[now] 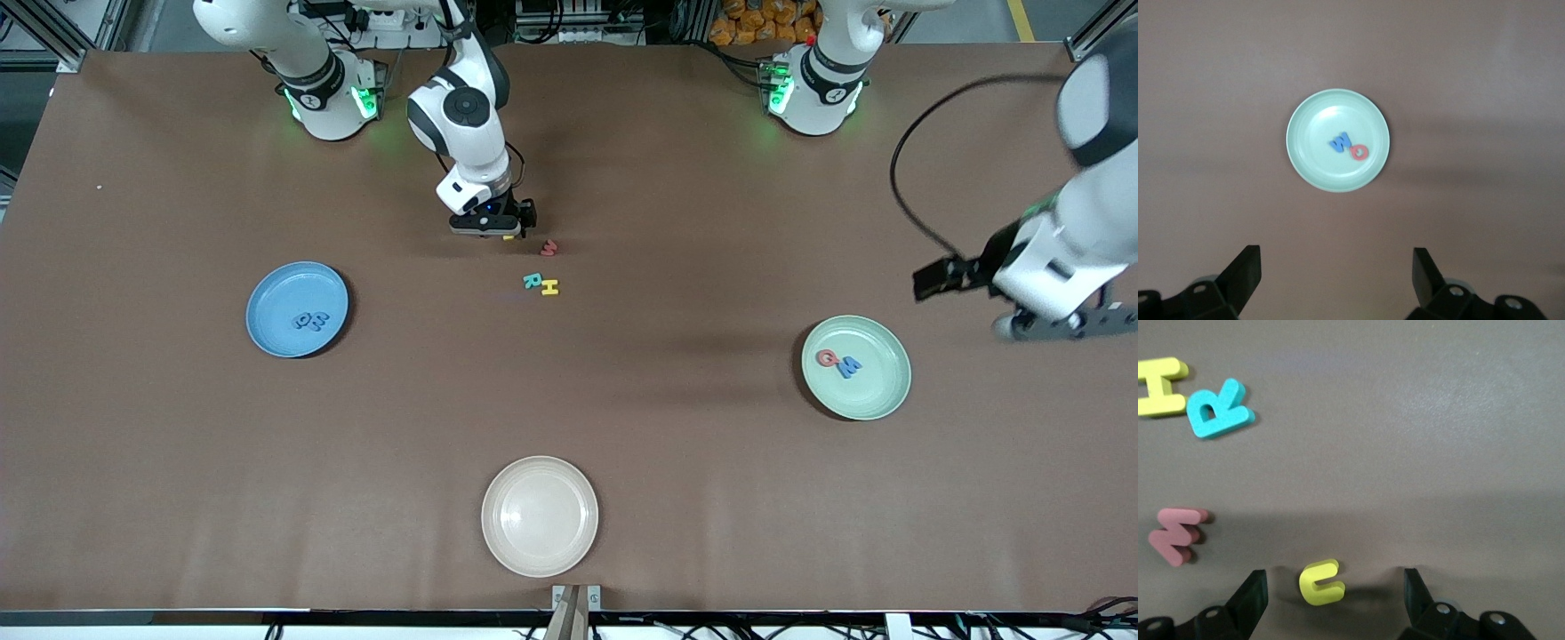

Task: Sort upper and lower case letters into plates
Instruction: 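Grasp the yellow c with the right gripper while the left withdraws, then carry the yellow c with the right gripper to the blue plate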

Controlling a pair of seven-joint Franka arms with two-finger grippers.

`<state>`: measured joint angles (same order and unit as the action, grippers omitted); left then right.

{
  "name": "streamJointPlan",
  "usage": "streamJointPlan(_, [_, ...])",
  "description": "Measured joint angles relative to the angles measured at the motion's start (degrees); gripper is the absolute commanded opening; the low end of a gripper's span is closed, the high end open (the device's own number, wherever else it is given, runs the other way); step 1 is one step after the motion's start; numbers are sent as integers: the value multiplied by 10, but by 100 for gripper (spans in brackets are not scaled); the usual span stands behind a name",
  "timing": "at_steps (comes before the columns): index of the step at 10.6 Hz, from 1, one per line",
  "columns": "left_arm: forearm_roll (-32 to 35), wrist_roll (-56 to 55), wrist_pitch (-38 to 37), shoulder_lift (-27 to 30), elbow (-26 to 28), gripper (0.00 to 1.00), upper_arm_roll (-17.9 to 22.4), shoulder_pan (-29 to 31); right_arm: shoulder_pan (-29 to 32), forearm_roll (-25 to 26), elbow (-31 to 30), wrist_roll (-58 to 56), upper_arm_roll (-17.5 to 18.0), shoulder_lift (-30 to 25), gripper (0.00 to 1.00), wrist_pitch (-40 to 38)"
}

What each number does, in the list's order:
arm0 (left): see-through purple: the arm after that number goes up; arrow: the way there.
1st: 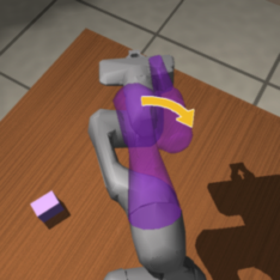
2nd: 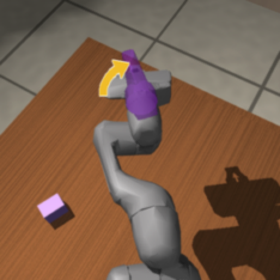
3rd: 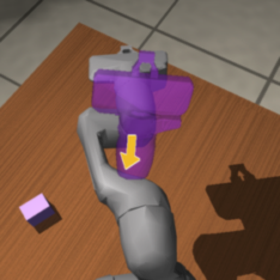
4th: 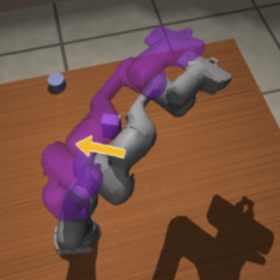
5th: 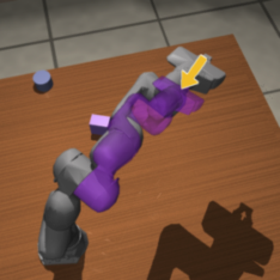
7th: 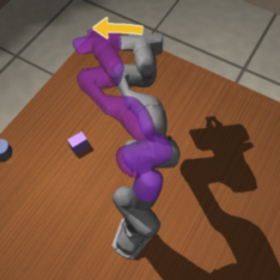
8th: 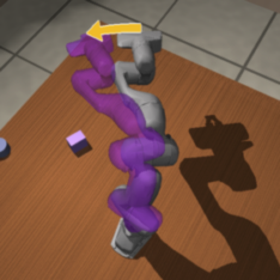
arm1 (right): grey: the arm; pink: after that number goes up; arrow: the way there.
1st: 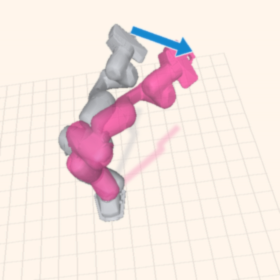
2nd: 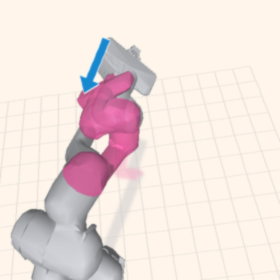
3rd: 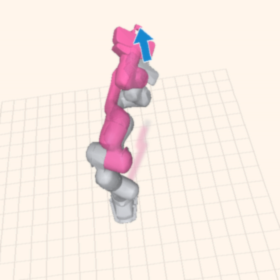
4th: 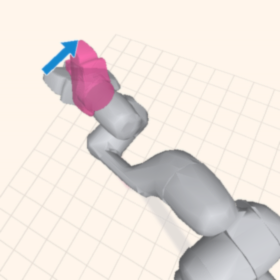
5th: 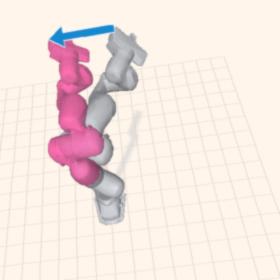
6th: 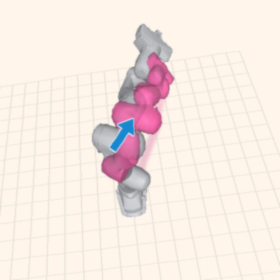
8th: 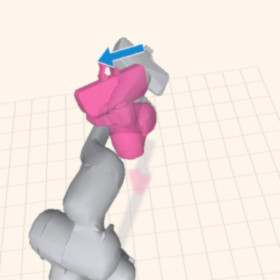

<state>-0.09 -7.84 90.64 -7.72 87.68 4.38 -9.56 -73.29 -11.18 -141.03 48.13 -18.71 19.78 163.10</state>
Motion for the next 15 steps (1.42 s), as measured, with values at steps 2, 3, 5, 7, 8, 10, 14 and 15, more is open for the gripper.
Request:
streamJointPlan(2, [0,0,-35,20,-9,100,-6,9,-4,0,0,0,0,5,76,3])
streamJointPlan(3, [0,0,-46,29,-9,100,-13,17,-5,0,0,0,0,7,72,5])
streamJointPlan(5, [0,1,-56,44,-10,100,-19,23,-5,0,1,0,0,7,54,7])
streamJointPlan(7, [0,1,-66,54,-10,100,-32,32,-6,0,2,0,0,6,45,8])
streamJointPlan(8, [0,1,-67,54,-10,100,-48,46,-6,0,3,0,0,5,40,9])
streamJointPlan(10, [0,1,-67,54,-9,100,-65,65,-6,0,4,0,0,5,28,10])
streamJointPlan(14, [0,1,-67,56,-9,100,-68,68,-6,0,4,0,-2,-1,10,5])
streamJointPlan(15, [0,1,-67,56,-9,100,-68,68,-6,0,4,0,-2,0,7,6])
